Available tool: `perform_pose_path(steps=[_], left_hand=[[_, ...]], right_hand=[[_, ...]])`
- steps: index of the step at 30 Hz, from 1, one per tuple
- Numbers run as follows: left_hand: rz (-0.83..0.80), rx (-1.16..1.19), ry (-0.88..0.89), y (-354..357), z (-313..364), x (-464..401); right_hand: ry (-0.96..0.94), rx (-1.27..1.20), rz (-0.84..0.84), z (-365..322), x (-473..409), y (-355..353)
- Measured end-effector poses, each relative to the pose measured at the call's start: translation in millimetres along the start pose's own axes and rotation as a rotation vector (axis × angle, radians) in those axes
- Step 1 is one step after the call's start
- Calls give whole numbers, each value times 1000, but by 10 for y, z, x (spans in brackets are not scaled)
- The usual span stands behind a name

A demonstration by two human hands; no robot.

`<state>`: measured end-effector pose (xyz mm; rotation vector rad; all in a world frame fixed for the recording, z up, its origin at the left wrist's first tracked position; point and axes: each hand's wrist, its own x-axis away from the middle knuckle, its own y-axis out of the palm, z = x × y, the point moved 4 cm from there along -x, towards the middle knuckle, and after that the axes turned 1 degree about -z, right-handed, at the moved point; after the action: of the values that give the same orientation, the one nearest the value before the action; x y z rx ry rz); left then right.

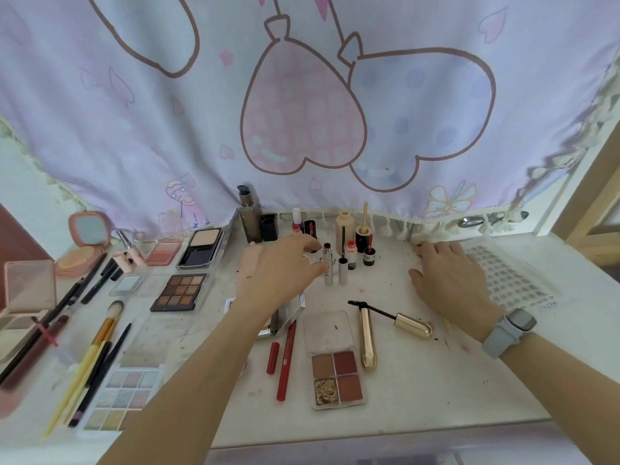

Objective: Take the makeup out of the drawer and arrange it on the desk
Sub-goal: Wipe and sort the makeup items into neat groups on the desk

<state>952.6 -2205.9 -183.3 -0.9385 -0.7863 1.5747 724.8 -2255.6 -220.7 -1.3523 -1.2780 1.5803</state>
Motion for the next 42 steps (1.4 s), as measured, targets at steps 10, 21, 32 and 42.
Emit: perform_pose_path(steps=[10, 21, 32, 42], left_hand=[[96, 65, -9, -78, 37, 194], [285, 234, 13, -247, 79, 505], [498, 202, -129, -792, -611, 1555], [707, -43, -509, -792, -1791, 2689]], right_hand=[[28, 18, -131, -63, 15, 3], [209, -1108, 141, -63, 113, -618], [-245, -1536, -128, -1728, 449, -1224], [-478, -1105, -363, -3490, 763, -628]])
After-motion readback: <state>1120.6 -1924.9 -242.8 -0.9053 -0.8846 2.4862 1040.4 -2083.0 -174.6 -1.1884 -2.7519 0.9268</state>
